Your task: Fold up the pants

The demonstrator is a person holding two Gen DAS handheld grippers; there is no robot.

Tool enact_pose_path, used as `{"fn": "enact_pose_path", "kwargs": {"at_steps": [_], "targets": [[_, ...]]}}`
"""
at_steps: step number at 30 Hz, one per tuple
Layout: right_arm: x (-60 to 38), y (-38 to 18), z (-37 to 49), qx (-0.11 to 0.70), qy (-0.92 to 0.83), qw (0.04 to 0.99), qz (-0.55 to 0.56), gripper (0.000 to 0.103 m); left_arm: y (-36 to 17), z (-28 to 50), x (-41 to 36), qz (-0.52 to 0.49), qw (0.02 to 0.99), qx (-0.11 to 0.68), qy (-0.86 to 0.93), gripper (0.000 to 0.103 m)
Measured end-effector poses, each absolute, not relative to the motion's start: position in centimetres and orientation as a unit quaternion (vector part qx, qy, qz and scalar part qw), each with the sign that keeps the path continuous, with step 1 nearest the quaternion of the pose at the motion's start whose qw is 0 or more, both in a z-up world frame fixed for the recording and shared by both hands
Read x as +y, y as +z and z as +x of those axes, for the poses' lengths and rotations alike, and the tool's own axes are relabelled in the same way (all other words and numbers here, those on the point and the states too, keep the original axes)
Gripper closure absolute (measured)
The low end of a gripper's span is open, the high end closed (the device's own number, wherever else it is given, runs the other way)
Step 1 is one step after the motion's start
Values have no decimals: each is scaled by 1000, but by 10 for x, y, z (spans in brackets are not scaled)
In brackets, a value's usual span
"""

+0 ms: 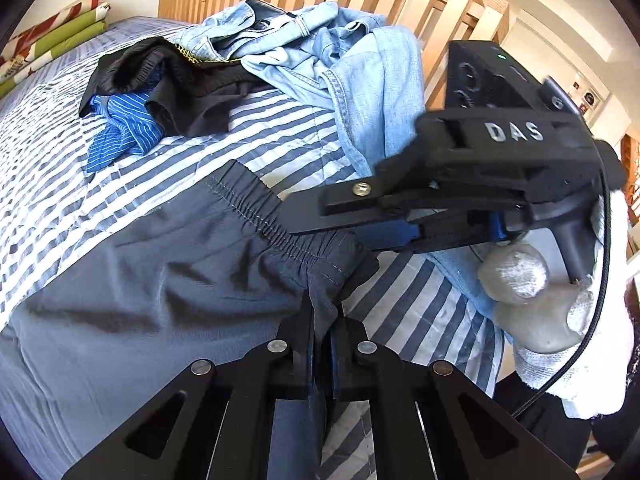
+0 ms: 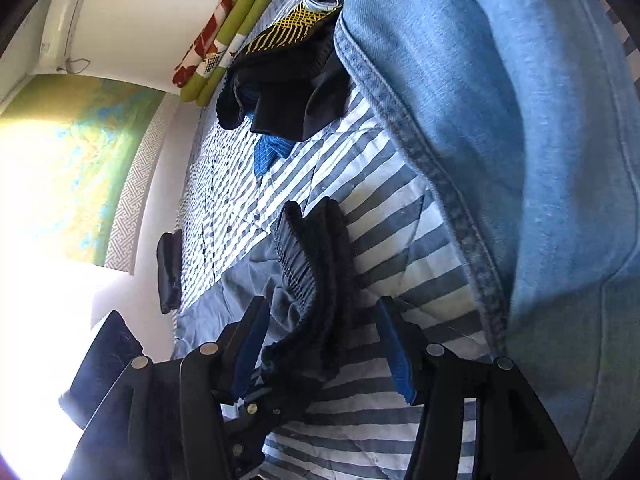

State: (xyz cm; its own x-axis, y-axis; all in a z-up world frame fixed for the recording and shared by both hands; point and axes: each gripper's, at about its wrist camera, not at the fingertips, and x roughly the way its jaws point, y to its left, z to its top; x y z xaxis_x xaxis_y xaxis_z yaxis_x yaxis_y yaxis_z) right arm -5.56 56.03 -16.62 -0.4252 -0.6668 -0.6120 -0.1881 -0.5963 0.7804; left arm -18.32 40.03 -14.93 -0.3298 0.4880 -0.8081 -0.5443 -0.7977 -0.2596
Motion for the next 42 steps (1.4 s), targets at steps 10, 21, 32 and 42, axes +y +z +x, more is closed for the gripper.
{"fn": "enact_pose_path", "kwargs": {"at_steps": [10,21,32,42], "targets": [[538,-181,-75,-436,-700,198,529,67,-143,-180,391,-469,334,10,818,98],[534,-146,-67,-404,-761,178,476,88,-107,-138,316,-460,313,-26,831,46],[535,-140,-66,-385,-781,119,478,88,-146,-94,69,-508,74,-169,841,46],[477,-79,-65,-340,-808,109,470,88,-109,-32,11,-457,59,-164,872,48]]}}
